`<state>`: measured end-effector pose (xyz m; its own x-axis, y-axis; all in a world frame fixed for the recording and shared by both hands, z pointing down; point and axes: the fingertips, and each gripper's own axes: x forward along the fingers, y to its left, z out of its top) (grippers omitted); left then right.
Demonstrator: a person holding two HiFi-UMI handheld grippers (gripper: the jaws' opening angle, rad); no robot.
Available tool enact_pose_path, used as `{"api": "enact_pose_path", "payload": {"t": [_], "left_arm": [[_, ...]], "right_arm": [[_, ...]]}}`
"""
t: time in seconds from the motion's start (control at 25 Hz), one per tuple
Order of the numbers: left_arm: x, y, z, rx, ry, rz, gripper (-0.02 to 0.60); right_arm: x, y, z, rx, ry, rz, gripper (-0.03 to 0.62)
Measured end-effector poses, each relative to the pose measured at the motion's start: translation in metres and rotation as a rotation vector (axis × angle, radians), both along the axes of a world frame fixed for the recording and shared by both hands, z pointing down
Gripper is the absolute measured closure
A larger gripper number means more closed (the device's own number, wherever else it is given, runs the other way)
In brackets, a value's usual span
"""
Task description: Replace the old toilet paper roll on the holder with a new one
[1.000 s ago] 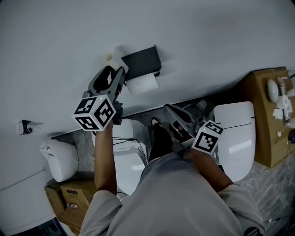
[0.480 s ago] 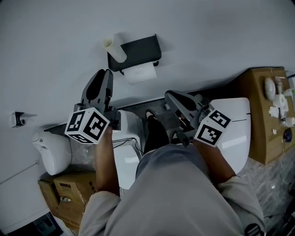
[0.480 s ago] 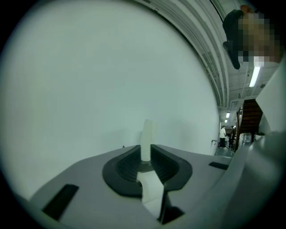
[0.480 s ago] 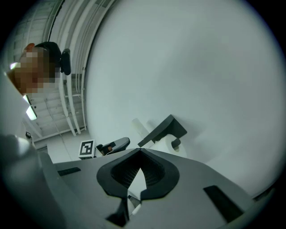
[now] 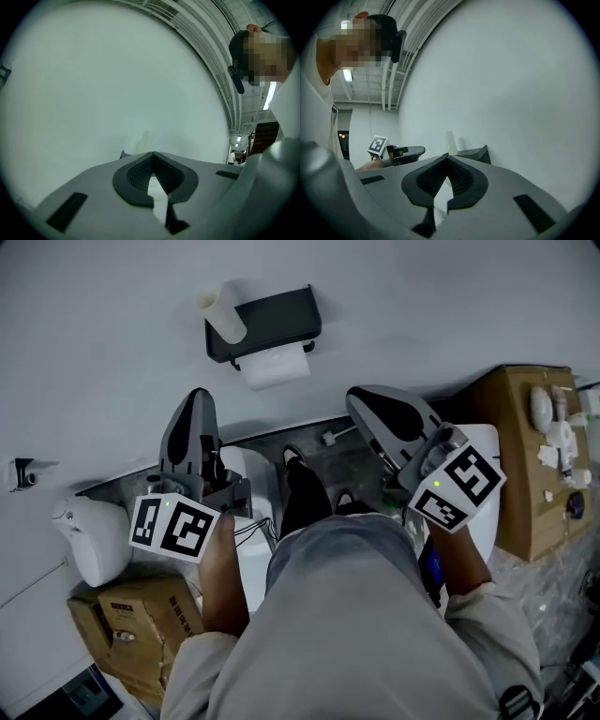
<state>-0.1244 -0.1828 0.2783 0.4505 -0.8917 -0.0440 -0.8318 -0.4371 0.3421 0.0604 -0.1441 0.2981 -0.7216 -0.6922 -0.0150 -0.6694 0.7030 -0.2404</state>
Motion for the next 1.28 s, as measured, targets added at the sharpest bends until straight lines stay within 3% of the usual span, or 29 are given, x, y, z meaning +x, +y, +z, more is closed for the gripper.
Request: {"api": "enact_pose_path", "payload": {"t": [0.52,1.28], "left_arm": [[0.007,0.020,0.008,-0.017,0.027,0.036,0.577],[0.004,0.021,0.010,-0.014,0.010,0.026,0.577]], "right_arm": [[0.005,0.002,-0.012,0.063,0.146,-0.007,0.579],[-0.001,0.000,-0.018,0.068,0.115,0.007,0.579]]}}
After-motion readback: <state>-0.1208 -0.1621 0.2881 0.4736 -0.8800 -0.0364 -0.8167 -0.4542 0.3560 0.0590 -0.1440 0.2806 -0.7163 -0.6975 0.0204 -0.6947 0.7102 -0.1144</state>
